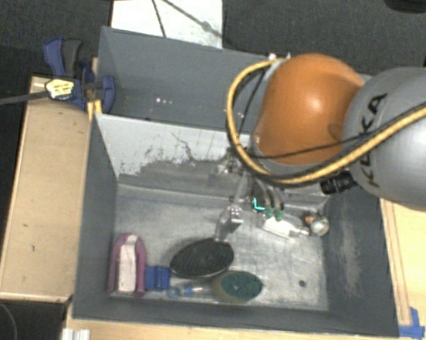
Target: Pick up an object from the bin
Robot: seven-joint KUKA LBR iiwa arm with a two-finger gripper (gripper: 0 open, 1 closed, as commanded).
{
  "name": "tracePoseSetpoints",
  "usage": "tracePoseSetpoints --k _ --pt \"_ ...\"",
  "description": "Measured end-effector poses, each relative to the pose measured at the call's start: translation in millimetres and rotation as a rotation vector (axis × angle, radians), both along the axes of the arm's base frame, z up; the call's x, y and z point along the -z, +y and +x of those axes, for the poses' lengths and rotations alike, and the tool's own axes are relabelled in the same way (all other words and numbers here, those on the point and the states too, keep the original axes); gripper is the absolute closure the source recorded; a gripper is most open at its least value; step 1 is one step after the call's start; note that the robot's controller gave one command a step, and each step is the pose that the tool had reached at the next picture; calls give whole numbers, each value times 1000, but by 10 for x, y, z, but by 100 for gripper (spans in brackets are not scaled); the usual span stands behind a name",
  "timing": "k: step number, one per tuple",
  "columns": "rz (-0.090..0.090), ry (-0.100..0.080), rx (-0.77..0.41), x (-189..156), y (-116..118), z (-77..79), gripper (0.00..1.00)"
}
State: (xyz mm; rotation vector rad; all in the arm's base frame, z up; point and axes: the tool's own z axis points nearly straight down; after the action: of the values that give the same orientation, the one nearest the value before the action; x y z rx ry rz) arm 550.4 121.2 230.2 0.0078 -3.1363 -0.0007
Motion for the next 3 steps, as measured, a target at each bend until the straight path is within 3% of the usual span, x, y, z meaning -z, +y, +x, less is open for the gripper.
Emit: tracePoseSetpoints --k 1,2,3 --pt "6 -13 -297 1592 -178 -600 0" --pt "1 -12 -167 1295 -474 -657 0" --pt "3 -12 -496 1275 -155 -638 0"
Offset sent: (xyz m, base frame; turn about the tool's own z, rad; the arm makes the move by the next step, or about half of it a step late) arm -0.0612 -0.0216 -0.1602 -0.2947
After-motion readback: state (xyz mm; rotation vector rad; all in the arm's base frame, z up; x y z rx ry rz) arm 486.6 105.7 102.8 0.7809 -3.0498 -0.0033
